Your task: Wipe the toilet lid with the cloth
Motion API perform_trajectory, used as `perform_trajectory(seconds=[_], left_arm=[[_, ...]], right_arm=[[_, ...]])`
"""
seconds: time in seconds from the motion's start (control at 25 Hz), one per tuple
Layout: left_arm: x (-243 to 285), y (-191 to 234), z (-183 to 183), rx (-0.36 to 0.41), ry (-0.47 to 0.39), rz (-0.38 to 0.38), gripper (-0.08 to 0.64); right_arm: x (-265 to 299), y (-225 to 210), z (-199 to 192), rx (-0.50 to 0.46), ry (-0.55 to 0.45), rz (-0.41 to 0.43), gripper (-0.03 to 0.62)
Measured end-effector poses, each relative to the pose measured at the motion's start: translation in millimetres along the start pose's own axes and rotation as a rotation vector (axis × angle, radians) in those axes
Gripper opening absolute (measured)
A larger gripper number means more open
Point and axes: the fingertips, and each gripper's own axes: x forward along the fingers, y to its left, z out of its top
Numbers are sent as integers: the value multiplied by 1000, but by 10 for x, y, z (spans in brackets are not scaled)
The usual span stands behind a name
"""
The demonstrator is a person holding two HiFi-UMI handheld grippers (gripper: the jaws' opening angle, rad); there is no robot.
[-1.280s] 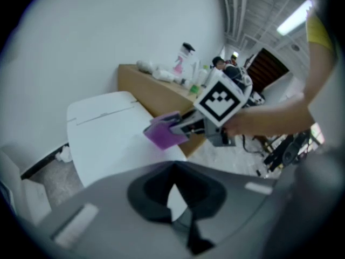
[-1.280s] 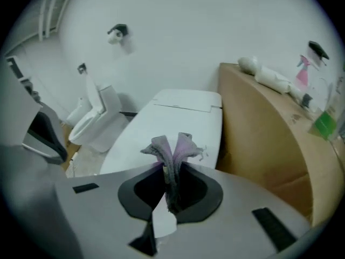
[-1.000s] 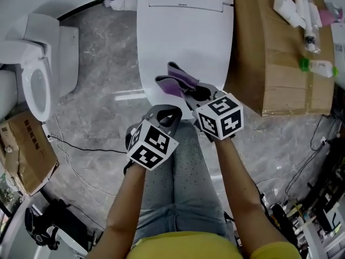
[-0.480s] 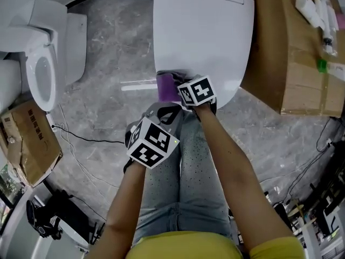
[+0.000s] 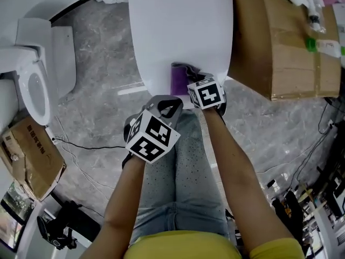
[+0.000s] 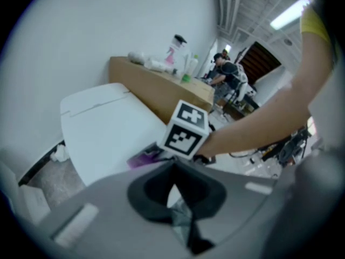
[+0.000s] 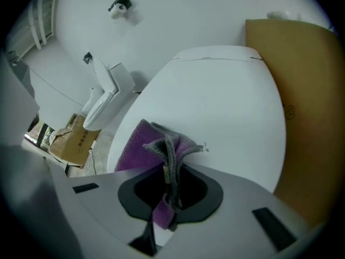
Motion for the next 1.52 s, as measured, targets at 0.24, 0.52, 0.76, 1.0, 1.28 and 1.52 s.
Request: perform_trajectory(seconds=[0.24,0.52,0.76,1.0,1.28,1.52], left_arm=[[156,-189,171,62,18,-51,-3],[202,-342,301,115,28,-77,-3],[118,-429,365,140,23,-77,-2],[-31,-418,396,106,-7,-68,-3],[-230,-374,569,39,-65,-29,-3],[-605,-374,919,0,-139,3,-2]], right_arm=[[-326,-627,-331,113,-10,-110,48],[-652,-1141,-790,214,42,-257,48],[-936,-1266,-1136,299,57,-328,48],[-1225,-1048,-1209,322,6,-332,48],[-1585,-754,-990,310,-57,-306,48],[-2050,-376,-368,245,-170,-264,48]])
